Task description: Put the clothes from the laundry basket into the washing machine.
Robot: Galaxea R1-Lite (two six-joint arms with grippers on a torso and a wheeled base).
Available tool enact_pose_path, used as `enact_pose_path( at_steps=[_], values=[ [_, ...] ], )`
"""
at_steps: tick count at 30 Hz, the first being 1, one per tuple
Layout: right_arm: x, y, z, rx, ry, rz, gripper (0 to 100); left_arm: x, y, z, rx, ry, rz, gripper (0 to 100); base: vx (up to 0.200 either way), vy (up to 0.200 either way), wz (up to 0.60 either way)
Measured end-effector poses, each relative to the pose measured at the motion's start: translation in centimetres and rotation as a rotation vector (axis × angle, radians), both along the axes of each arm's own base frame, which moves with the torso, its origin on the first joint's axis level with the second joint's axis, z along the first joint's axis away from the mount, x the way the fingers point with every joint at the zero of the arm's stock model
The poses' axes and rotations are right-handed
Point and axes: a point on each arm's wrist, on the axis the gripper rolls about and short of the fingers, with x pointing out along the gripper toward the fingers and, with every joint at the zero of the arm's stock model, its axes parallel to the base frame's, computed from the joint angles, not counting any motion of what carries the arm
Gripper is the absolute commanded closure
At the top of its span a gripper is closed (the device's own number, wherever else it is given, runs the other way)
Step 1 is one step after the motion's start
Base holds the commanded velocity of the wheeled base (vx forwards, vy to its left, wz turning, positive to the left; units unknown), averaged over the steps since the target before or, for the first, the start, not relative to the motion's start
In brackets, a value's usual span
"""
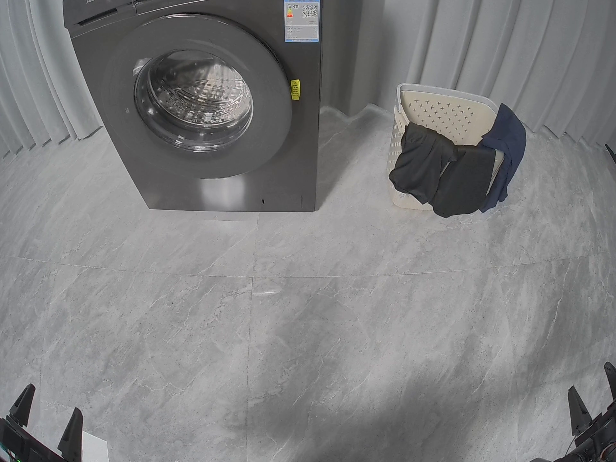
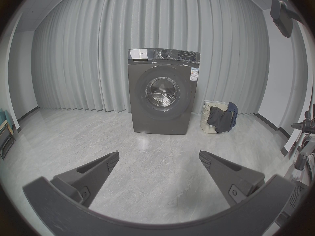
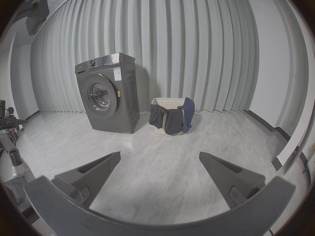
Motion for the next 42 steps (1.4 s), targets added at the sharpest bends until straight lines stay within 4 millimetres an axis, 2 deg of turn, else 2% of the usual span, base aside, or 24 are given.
enact_pose_path(
  at_steps=[16,19,25,42],
  values=[
    [0.00,0.00,0.00,0.002,0.000,-0.001,0,0.00,0.00,-0.01,0.002,0.000,0.000,0,0.188,0.000,0.00],
    [0.00,0.00,0.00,0.003,0.000,0.000,0,0.00,0.00,0.00,-0.001,0.000,0.001,0,0.000,0.000,0.00],
    [0.00,0.00,0.00,0.001,0.000,-0.002,0,0.00,0.00,0.00,-0.001,0.000,0.001,0,0.000,0.000,-0.60],
    [0.00,0.00,0.00,0.005,0.000,-0.003,0,0.00,0.00,-0.01,-0.001,0.000,0.001,0,0.200,0.000,0.00]
  ],
)
